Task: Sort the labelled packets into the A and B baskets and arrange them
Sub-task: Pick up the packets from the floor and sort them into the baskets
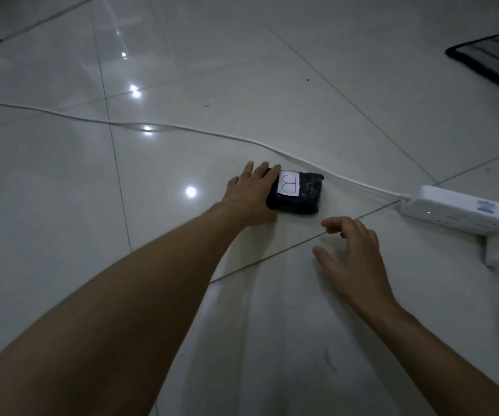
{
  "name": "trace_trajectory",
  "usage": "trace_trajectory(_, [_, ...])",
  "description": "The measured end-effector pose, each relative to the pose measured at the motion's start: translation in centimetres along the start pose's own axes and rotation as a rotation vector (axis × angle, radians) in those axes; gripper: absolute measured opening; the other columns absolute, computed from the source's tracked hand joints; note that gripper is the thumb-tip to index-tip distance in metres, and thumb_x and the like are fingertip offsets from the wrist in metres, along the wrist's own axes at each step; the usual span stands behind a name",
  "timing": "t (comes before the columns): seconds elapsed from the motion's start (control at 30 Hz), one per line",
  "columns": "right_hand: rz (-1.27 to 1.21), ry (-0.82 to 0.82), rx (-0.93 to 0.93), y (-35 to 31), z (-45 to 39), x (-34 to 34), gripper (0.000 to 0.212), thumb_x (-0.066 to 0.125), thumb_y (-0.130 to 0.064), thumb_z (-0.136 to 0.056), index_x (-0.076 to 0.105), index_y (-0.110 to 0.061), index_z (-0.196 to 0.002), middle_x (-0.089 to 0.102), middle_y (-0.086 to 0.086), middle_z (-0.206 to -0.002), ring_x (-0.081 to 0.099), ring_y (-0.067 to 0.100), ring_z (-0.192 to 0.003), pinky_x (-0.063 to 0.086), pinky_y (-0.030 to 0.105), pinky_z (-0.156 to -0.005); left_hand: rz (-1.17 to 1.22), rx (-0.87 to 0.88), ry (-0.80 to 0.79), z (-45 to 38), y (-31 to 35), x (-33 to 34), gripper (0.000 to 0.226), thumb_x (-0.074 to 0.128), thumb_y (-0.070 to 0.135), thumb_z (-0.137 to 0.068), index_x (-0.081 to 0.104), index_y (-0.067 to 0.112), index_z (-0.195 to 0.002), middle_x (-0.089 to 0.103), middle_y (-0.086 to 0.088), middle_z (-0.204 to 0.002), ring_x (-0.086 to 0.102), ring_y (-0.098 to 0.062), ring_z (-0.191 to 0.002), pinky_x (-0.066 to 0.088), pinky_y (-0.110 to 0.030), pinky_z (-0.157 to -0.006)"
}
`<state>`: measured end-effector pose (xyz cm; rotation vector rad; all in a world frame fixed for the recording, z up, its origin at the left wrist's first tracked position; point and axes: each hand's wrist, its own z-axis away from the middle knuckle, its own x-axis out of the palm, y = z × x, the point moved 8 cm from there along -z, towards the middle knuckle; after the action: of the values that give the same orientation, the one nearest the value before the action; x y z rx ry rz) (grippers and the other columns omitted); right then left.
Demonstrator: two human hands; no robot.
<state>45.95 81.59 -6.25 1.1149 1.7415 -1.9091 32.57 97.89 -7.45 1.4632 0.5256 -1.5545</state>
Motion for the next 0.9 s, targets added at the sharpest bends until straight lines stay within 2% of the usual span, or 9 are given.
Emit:
trace_trajectory(0.03, [-0.004, -0.001, -0.008, -0.2, -0.2, 0.3, 0.039, 0.072, -0.020, -0.085, 0.056, -0.027, -0.120, 0.054, -0.013, -0.111, 0.040, 0.006, -0.108, 0.032, 0.022, -0.086, 0.009, -0.001, 0.033, 0.0, -0.4, 0.2, 0.099, 0.076, 0.037, -0.077, 0.015, 0.024, -0.154, 0.020, -0.008, -0.156, 0.016, -0.031, -0.146, 0.025, -0.050, -0.115])
trace_trajectory(0.1, [-0.020, -0.005, -0.031, -1.1, -0.5, 1.1, 0.038, 0.071, -0.019, -0.085, 0.055, -0.028, -0.119, 0.054, -0.013, -0.111, 0.042, 0.007, -0.109, 0.033, 0.021, -0.084, 0.097, -0.027, 0.103, 0.9, -1.6, 0.2, 0.091, 0.079, 0.035, -0.071, 0.030, 0.020, -0.146, 0.031, -0.010, -0.139, 0.040, -0.033, -0.126, 0.039, -0.047, -0.104])
trace_trajectory(0.17, [-0.040, -0.008, -0.075, -2.8, -0.8, 2.3, 0.037, 0.071, -0.018, -0.085, 0.055, -0.029, -0.117, 0.054, -0.012, -0.110, 0.042, 0.008, -0.107, 0.033, 0.018, -0.081, 0.218, -0.055, 0.166, 2.8, -3.4, -0.3, 0.083, 0.081, 0.033, -0.067, 0.039, 0.017, -0.137, 0.032, -0.008, -0.128, 0.047, -0.030, -0.109, 0.049, -0.044, -0.088])
trace_trajectory(0.23, [-0.065, -0.014, -0.132, -5.4, -0.9, 3.9, 0.038, 0.072, -0.017, -0.084, 0.056, -0.027, -0.117, 0.054, -0.011, -0.109, 0.044, 0.010, -0.106, 0.034, 0.018, -0.081, 0.249, -0.066, 0.230, 5.4, -5.8, -1.3, 0.081, 0.082, 0.032, -0.066, 0.042, 0.018, -0.134, 0.031, -0.006, -0.127, 0.047, -0.026, -0.108, 0.051, -0.041, -0.082])
trace_trajectory(0.4, [-0.135, -0.108, -0.280, -13.6, 0.4, 9.3, 0.039, 0.073, -0.018, -0.084, 0.057, -0.024, -0.119, 0.055, -0.010, -0.113, 0.043, 0.010, -0.106, 0.036, 0.019, -0.083, 0.229, -0.139, 0.381, 14.5, -13.2, -4.5, 0.080, 0.081, 0.035, -0.067, 0.042, 0.021, -0.135, 0.033, -0.005, -0.126, 0.047, -0.022, -0.109, 0.054, -0.045, -0.082])
trace_trajectory(0.67, [-0.247, -0.237, -0.549, -29.0, 9.5, 18.0, 0.039, 0.074, -0.019, -0.080, 0.057, -0.022, -0.115, 0.056, -0.007, -0.110, 0.044, 0.013, -0.103, 0.045, 0.030, -0.085, 0.181, -0.390, 0.539, 35.9, -23.0, -8.5, 0.082, 0.082, 0.034, -0.062, 0.045, 0.021, -0.133, 0.034, -0.003, -0.125, 0.046, -0.022, -0.111, 0.054, -0.047, -0.080])
trace_trajectory(0.77, [-0.253, -0.330, -0.699, -35.5, 15.7, 21.3, 0.052, 0.078, -0.025, -0.074, 0.054, -0.021, -0.120, 0.052, -0.005, -0.115, 0.043, 0.015, -0.105, 0.045, 0.035, -0.086, 0.139, -0.508, 0.578, 46.6, -25.2, -8.9, 0.080, 0.081, 0.034, -0.063, 0.045, 0.022, -0.134, 0.034, -0.002, -0.125, 0.047, -0.022, -0.112, 0.055, -0.046, -0.078])
trace_trajectory(0.9, [-0.142, -0.544, -0.985, -43.9, 26.5, 25.4, 0.089, 0.081, -0.044, -0.062, 0.041, -0.026, -0.140, 0.042, -0.004, -0.132, 0.036, 0.018, -0.121, 0.033, 0.032, -0.095, 0.059, -0.633, 0.587, 61.8, -26.2, -8.5, 0.081, 0.078, 0.040, -0.063, 0.042, 0.025, -0.134, 0.033, 0.000, -0.126, 0.045, -0.019, -0.112, 0.056, -0.045, -0.076])
